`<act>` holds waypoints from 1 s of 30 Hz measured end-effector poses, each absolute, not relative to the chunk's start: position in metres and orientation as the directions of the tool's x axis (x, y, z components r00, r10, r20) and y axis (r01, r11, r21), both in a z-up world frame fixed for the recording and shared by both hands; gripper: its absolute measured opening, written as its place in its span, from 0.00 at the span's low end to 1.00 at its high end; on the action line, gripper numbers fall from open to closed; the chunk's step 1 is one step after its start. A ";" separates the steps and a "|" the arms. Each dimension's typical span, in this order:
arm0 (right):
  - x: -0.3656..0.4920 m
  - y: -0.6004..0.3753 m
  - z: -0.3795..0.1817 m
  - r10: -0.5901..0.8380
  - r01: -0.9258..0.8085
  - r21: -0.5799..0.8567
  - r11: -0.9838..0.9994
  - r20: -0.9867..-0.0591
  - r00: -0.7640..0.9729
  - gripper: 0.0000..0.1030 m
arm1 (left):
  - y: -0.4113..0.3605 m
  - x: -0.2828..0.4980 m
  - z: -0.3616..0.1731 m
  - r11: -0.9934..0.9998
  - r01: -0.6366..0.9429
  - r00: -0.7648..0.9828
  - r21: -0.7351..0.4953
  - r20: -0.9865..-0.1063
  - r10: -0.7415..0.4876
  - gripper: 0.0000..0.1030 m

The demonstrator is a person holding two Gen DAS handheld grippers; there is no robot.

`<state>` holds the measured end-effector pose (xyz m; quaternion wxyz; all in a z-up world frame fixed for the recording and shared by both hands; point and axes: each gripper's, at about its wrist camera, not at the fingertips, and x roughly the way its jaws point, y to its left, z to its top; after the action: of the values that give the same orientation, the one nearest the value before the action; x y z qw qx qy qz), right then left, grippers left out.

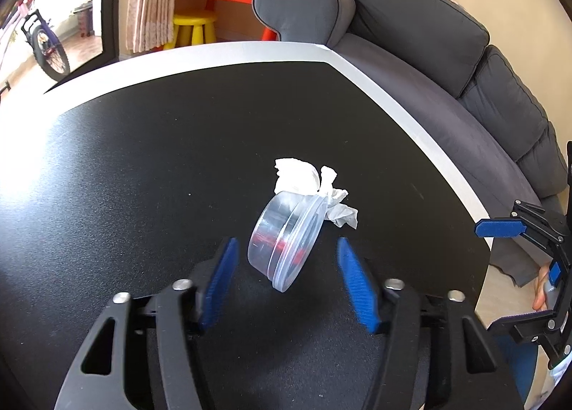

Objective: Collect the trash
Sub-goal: 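Close the left tool on the clear plastic container, then grasp the white tissue with the right tool while the left tool holds the container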

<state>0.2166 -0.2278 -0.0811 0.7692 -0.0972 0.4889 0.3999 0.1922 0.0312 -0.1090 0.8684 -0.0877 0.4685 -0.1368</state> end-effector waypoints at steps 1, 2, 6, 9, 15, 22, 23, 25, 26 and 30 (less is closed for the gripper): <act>0.217 -0.228 -0.081 0.520 -0.710 0.240 0.662 -0.830 0.203 0.94 | 0.031 0.192 -0.109 0.948 0.154 0.522 -0.279 -0.791 -0.318 0.37; 0.217 -0.228 -0.081 0.520 -0.710 0.240 0.662 -0.829 0.204 0.94 | 0.031 0.192 -0.109 0.949 0.153 0.522 -0.277 -0.792 -0.316 0.34; 0.218 -0.227 -0.080 0.522 -0.711 0.238 0.662 -0.827 0.209 0.94 | 0.031 0.188 -0.107 0.950 0.151 0.528 -0.272 -0.791 -0.311 0.23; 0.220 -0.225 -0.080 0.520 -0.711 0.233 0.664 -0.827 0.214 0.94 | 0.033 0.185 -0.104 0.951 0.144 0.532 -0.272 -0.789 -0.306 0.23; 0.225 -0.219 -0.079 0.517 -0.715 0.221 0.663 -0.827 0.223 0.94 | 0.037 0.177 -0.094 0.955 0.127 0.539 -0.268 -0.789 -0.293 0.23; 0.234 -0.204 -0.077 0.513 -0.732 0.199 0.652 -0.827 0.232 0.94 | 0.042 0.169 -0.086 0.968 0.093 0.533 -0.235 -0.809 -0.248 0.23; 0.236 -0.201 -0.077 0.512 -0.734 0.197 0.650 -0.828 0.231 0.94 | 0.043 0.167 -0.085 0.970 0.088 0.534 -0.226 -0.812 -0.237 0.23; 0.239 -0.196 -0.077 0.509 -0.737 0.194 0.648 -0.829 0.230 0.94 | 0.047 0.165 -0.083 0.972 0.075 0.534 -0.222 -0.815 -0.227 0.23; 0.242 -0.193 -0.077 0.507 -0.738 0.190 0.648 -0.831 0.231 0.94 | 0.049 0.164 -0.082 0.973 0.070 0.535 -0.218 -0.815 -0.221 0.23; 0.253 -0.180 -0.080 0.497 -0.743 0.179 0.645 -0.837 0.229 0.94 | 0.053 0.162 -0.079 0.976 0.056 0.535 -0.208 -0.819 -0.206 0.23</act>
<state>0.2525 -0.1803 -0.0795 0.7732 -0.1300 0.4739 0.4009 0.1616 0.0535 -0.0785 0.8726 -0.0784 0.4762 -0.0751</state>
